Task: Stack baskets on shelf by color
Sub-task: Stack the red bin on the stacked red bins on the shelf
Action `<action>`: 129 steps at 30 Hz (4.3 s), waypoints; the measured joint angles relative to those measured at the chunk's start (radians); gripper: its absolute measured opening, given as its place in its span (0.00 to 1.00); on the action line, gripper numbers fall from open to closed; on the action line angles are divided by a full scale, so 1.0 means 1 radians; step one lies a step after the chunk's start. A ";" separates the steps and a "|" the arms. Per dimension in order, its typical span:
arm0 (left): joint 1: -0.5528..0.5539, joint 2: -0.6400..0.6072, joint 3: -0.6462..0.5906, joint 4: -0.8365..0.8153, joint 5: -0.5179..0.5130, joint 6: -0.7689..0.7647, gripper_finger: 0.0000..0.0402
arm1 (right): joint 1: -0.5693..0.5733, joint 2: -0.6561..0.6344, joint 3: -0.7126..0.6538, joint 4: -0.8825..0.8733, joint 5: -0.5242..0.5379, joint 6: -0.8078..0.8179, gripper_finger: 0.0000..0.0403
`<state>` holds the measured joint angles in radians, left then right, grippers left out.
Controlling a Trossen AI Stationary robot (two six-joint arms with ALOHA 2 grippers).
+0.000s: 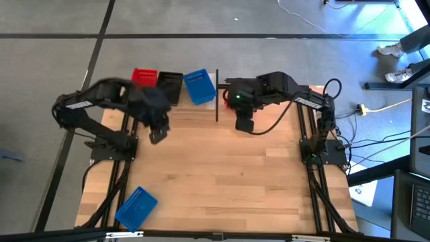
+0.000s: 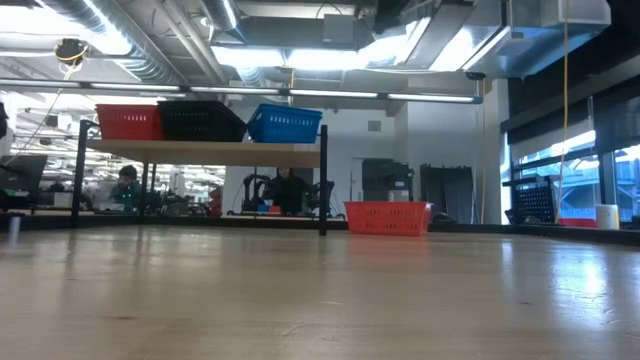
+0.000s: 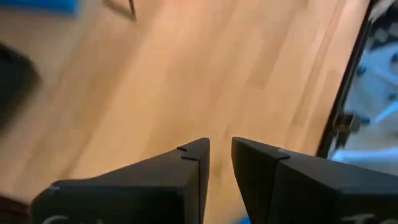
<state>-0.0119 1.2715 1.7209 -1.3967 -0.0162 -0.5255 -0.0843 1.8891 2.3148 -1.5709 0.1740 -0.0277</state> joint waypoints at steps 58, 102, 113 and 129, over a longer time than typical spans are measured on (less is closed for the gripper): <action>-0.730 0.001 -0.222 -0.060 -0.562 -0.917 0.15 | -0.405 -0.007 -0.950 0.700 -0.149 0.072 0.30; -0.730 0.001 -0.222 -0.052 -0.674 -0.851 0.15 | -0.147 -0.007 -0.915 0.467 -0.285 -0.088 0.00; -0.730 0.001 -0.222 -0.055 -0.674 -0.799 0.15 | 0.101 -0.006 -0.774 0.702 -0.309 -0.281 0.00; -0.730 0.001 -0.222 -0.048 -0.674 -0.800 0.15 | 0.165 0.056 -0.770 0.899 -0.301 -0.666 0.00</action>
<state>-0.7418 1.2724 1.4986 -1.4451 -0.6903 -1.3258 0.0803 1.9456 1.5452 -0.6721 -0.1274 -0.6933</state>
